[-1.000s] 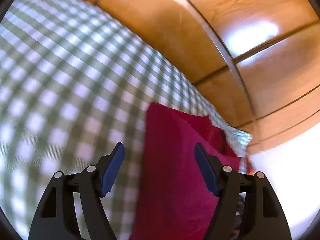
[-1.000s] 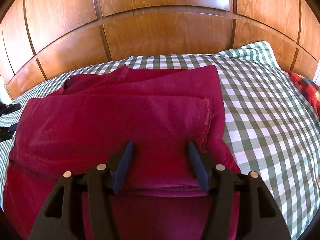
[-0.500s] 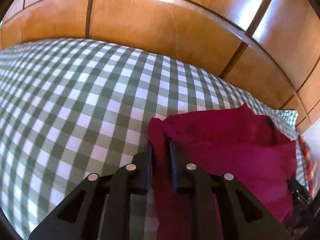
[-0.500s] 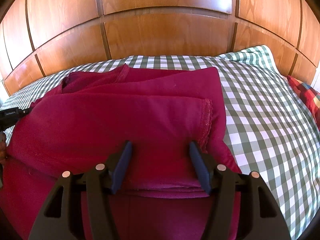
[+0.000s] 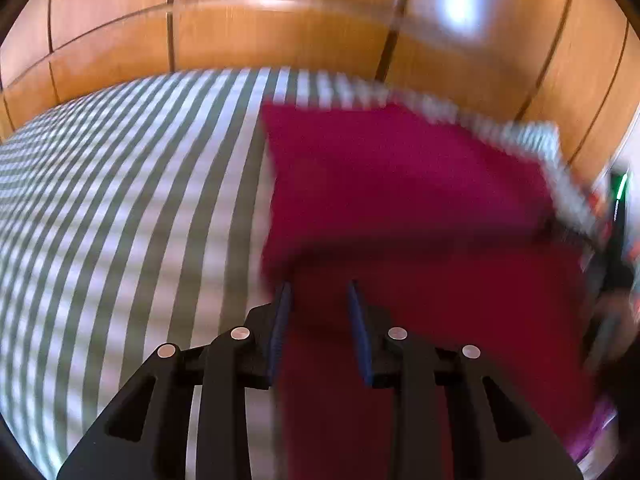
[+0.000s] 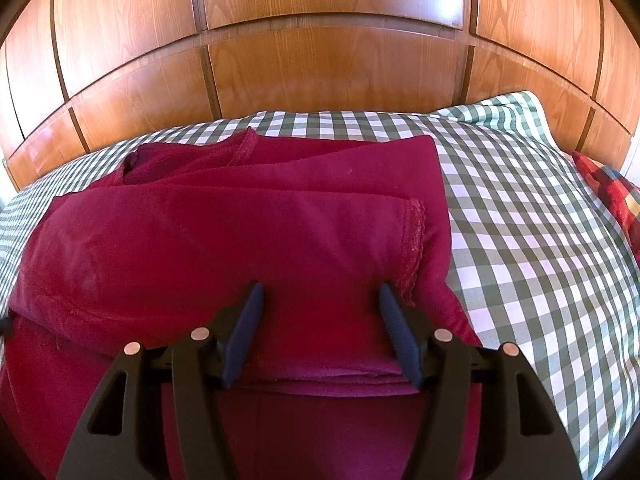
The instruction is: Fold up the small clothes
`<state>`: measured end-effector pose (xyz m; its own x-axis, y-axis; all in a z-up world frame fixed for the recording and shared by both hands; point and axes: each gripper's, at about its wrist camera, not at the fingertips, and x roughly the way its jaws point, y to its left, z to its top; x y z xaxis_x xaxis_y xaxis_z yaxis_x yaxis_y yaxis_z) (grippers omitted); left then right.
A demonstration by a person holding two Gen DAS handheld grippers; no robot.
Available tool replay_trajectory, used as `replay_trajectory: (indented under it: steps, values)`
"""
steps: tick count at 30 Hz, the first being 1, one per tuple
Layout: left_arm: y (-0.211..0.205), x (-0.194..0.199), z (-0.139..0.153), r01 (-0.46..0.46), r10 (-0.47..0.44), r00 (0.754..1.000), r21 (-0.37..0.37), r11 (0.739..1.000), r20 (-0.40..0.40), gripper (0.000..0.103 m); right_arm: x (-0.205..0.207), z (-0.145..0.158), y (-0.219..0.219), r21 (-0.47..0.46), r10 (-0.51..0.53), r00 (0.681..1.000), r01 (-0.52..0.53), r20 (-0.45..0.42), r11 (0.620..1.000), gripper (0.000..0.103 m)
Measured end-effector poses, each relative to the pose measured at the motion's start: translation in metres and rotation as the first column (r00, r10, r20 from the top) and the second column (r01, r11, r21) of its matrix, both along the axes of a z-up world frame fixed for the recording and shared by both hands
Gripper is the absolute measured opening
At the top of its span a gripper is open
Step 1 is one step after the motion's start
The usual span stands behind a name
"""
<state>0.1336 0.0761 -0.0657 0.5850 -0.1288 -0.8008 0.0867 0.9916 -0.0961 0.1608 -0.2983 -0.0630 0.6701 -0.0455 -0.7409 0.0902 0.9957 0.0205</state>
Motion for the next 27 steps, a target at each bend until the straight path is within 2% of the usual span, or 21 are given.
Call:
replay_trajectory:
  steps: [1,3,4,6,7,12,16,17,18,19,22,27]
  values:
    - [0.001,-0.009,-0.003,-0.01,0.009,1.0,0.04,0.999,0.015,0.03,0.0,0.0,0.001,-0.006,0.0,1.0,0.0,-0.003,1.0,0.061]
    - [0.012,-0.019,-0.006,-0.051,0.051,0.998,0.011,0.999,-0.019,0.03,0.001,0.003,0.003,-0.027,-0.004,1.0,0.003,-0.016,1.0,0.062]
    - [0.014,-0.025,-0.004,-0.06,0.06,0.998,0.004,0.998,-0.019,0.03,0.001,0.008,0.006,-0.061,-0.012,0.999,0.01,-0.032,0.998,0.066]
    - [0.014,-0.038,-0.001,-0.053,0.054,0.998,0.033,0.998,-0.014,0.03,-0.005,0.014,0.011,-0.106,-0.031,0.999,0.026,-0.044,0.994,0.083]
    - [0.012,-0.044,0.0,-0.045,0.045,0.999,0.051,0.998,-0.009,0.03,-0.012,0.018,0.013,-0.115,-0.047,0.998,0.042,-0.039,0.992,0.097]
    - [0.008,-0.077,0.01,-0.034,0.033,0.999,0.046,0.998,0.015,0.03,-0.055,0.03,0.023,-0.05,-0.014,1.0,0.013,-0.014,0.999,0.096]
    - [0.008,-0.095,0.016,-0.045,0.044,0.999,0.036,0.998,0.024,0.03,-0.086,0.021,0.035,-0.041,0.014,0.998,-0.017,-0.06,0.999,0.096]
    - [0.009,-0.099,0.017,-0.052,0.051,0.998,0.038,0.998,0.025,0.035,-0.095,0.017,0.037,-0.039,0.017,0.997,-0.02,-0.075,0.999,0.096]
    - [0.009,-0.103,0.018,-0.062,0.061,0.998,0.037,0.997,0.031,0.046,-0.105,0.014,0.038,-0.032,0.02,0.996,-0.023,-0.091,0.999,0.096]
    - [0.011,-0.107,0.019,-0.069,0.068,0.997,0.031,0.997,0.038,0.054,-0.111,0.012,0.038,-0.025,0.021,0.995,-0.024,-0.099,0.999,0.096]
    - [0.015,-0.12,0.02,-0.071,0.07,0.997,0.021,0.997,0.039,0.056,-0.138,0.003,0.034,0.003,0.01,0.992,-0.009,-0.129,1.0,0.097]
    - [0.014,-0.132,0.019,-0.059,0.058,0.998,0.031,0.998,0.038,0.056,-0.173,0.006,0.03,0.023,0.006,0.992,-0.003,-0.128,1.0,0.097]
